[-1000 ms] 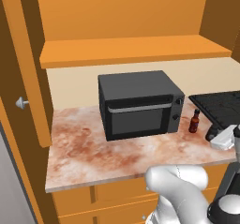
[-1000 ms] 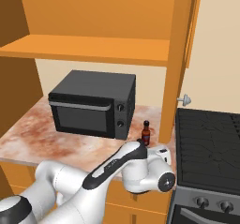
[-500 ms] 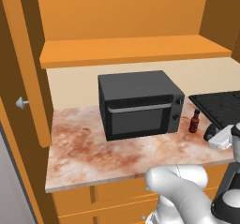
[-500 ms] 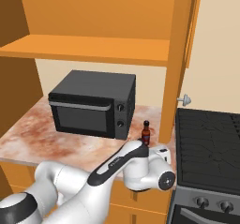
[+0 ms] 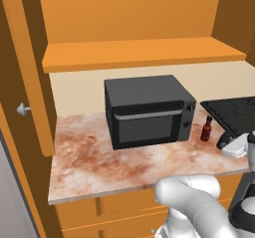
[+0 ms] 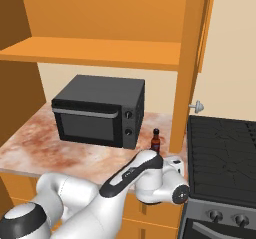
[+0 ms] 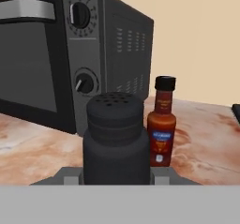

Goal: Take 2 condiments from the cabinet and move them on the counter near the stove.Make sure the condiments are lined up with each other, next to each other.

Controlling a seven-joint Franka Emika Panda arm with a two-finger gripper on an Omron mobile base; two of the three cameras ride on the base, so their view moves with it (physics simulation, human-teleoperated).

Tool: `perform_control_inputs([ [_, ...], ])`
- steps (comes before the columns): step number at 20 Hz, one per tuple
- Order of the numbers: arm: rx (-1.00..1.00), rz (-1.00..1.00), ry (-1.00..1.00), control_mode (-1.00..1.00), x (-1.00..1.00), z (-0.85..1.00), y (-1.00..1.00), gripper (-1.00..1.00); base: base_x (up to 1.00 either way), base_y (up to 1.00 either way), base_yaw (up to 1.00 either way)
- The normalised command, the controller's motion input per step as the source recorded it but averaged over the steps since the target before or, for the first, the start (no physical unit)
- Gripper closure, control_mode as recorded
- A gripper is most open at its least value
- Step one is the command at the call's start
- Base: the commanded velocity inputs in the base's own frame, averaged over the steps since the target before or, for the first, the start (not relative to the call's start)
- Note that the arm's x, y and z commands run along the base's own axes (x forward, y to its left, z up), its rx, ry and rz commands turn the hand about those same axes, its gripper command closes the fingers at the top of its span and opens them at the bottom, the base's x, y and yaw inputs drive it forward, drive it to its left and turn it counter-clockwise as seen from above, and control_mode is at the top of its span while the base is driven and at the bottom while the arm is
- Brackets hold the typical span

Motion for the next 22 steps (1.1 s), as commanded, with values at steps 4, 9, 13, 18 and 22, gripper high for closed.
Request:
perform_control_inputs([
  [4,0.04,0.0,0.0,-1.0,0.03,-0.01,-0.08,1.0,0.0,0.0,0.0],
  [9,0.0,0.0,-0.01,-1.0,0.05,0.0,0.0,1.0,0.0,0.0,0.0],
  [13,0.0,0.0,0.0,-1.0,0.03,0.0,-0.02,1.0,0.0,0.0,0.0],
  [18,0.0,0.0,0.0,-1.0,0.0,-0.02,-0.07,1.0,0.0,0.0,0.0],
  [22,0.0,0.0,0.0,-1.0,0.02,-0.09,-0.07,1.0,0.0,0.0,0.0],
])
